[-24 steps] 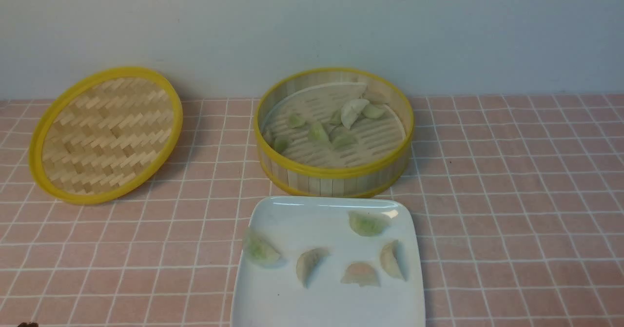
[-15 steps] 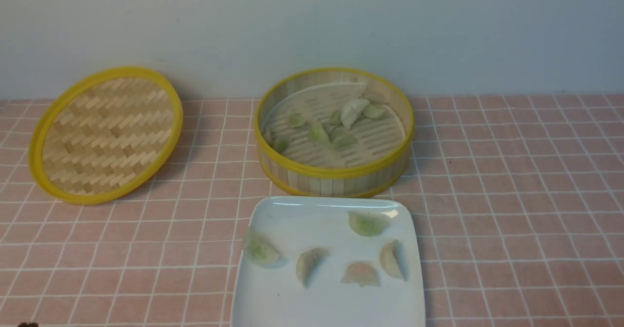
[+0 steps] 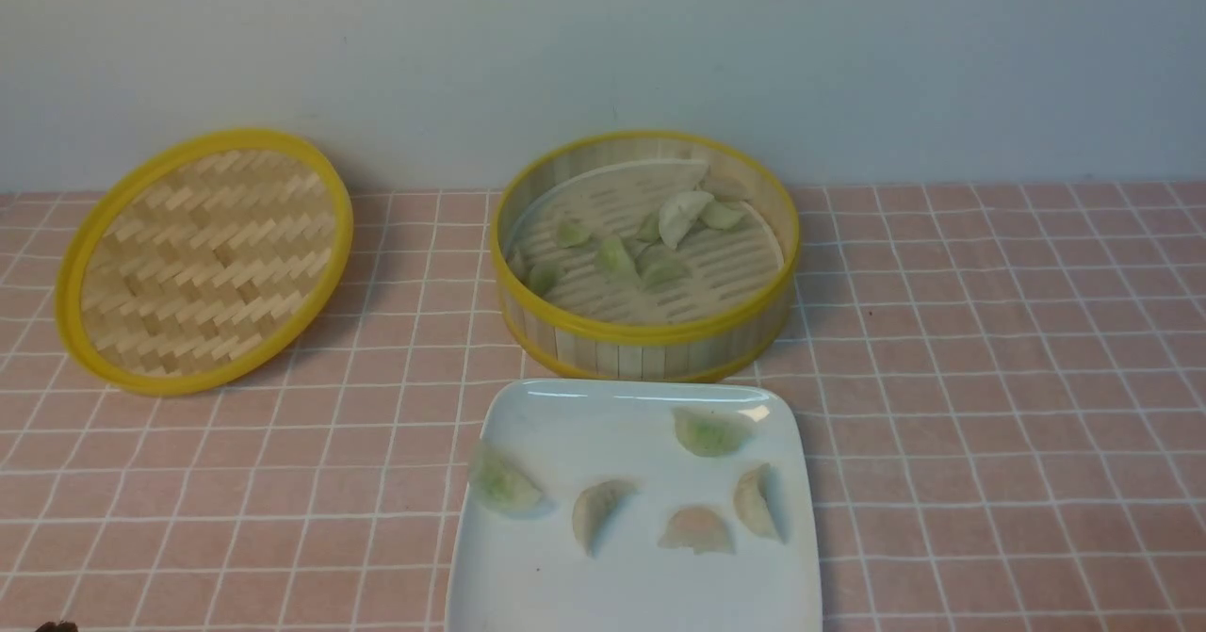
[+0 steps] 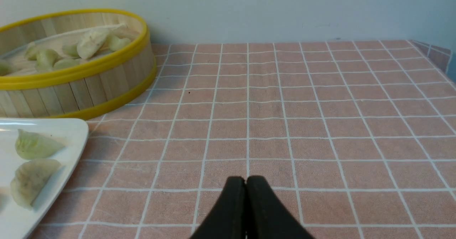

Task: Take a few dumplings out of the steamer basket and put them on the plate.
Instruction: Use the left arm to grab a dumpling from the steamer

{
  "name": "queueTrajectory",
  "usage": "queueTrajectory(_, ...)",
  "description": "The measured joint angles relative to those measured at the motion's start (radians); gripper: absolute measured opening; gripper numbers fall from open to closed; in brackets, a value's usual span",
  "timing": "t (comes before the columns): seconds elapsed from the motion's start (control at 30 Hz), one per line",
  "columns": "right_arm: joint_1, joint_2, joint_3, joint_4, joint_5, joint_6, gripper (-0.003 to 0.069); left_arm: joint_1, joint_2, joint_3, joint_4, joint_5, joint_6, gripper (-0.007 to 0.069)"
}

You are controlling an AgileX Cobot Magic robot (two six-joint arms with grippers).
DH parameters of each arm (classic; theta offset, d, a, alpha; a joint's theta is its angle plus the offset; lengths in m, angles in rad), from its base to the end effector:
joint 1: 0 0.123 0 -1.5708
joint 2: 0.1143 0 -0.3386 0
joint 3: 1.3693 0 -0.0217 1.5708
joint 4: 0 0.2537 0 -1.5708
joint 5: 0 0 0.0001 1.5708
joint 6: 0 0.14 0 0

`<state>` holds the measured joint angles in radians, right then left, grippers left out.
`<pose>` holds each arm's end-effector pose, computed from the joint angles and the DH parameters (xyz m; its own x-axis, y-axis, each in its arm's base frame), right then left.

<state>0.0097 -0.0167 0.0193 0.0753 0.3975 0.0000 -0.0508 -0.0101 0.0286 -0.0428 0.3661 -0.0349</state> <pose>0.0471 0.0045 0.1560 -0.3087 0.0664 -0.9488 -0.0160 0.9971 0.0750 0.0485 -0.0046 0.1562 -0.2964 -0.0598 -0.9532 0.0434 0.9962 -0.0760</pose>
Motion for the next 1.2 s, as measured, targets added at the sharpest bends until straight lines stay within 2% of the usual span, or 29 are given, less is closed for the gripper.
queueTrajectory(0.13,0.0,0.0,0.0,0.0,0.0,0.0,-0.0013,0.0,0.0,0.001,-0.181,-0.119,-0.072,-0.0006)
queueTrajectory(0.2,0.0,0.0,0.0,0.0,0.0,0.0,-0.0013,0.0,0.0,0.001,-0.302,-0.237,-0.099,-0.0006)
queueTrajectory(0.27,0.0,0.0,0.0,0.0,0.0,0.0,-0.0013,0.0,0.0,0.001,-0.362,-0.332,-0.112,-0.0006)
queueTrajectory(0.33,0.0,0.0,0.0,0.0,0.0,0.0,-0.0013,0.0,0.0,0.001,-0.47,-0.529,-0.135,-0.0006)
queueTrajectory(0.4,0.0,0.0,0.0,0.0,0.0,0.0,-0.0013,0.0,0.0,-0.017,-0.504,-0.608,-0.15,-0.0006)
queueTrajectory(0.47,0.0,0.0,0.0,0.0,0.0,0.0,-0.0013,0.0,0.002,-0.051,-0.502,-0.612,-0.153,-0.0006)
queueTrajectory(0.53,0.0,0.0,0.0,0.0,0.0,0.0,-0.0013,0.0,0.042,-0.157,-0.461,-0.555,-0.155,-0.0006)
queueTrajectory(0.6,0.0,0.0,0.0,0.0,0.0,0.0,-0.0013,0.0,0.118,-0.287,-0.395,-0.425,-0.155,-0.0006)
queueTrajectory(0.7,0.0,0.0,0.0,0.0,0.0,0.0,-0.0013,0.0,0.353,-0.551,-0.305,-0.111,-0.149,-0.0006)
queueTrajectory(0.8,0.0,0.0,0.0,0.0,0.0,0.0,-0.0013,0.0,0.591,-0.753,-0.275,0.191,-0.102,-0.0006)
queueTrajectory(0.83,0.0,0.0,0.0,0.0,0.0,0.0,-0.0013,0.0,0.608,-0.782,-0.273,0.21,-0.089,-0.0006)
queueTrajectory(0.9,0.0,0.0,0.0,0.0,0.0,0.0,-0.0013,0.0,0.842,-0.956,-0.267,0.445,0.026,-0.0006)
queueTrajectory(1.03,0.0,0.0,0.0,0.0,0.0,0.0,-0.0013,-0.013,1.14,-1.118,-0.313,0.634,0.158,-0.0006)
queueTrajectory(1.17,0.0,0.0,0.0,0.0,0.0,0.0,-0.0013,-0.081,1.302,-1.202,-0.313,0.651,0.217,-0.0006)
queueTrajectory(1.2,0.0,0.0,0.0,0.0,0.0,0.0,-0.0013,-0.137,1.373,-1.243,-0.29,0.644,0.219,-0.0006)
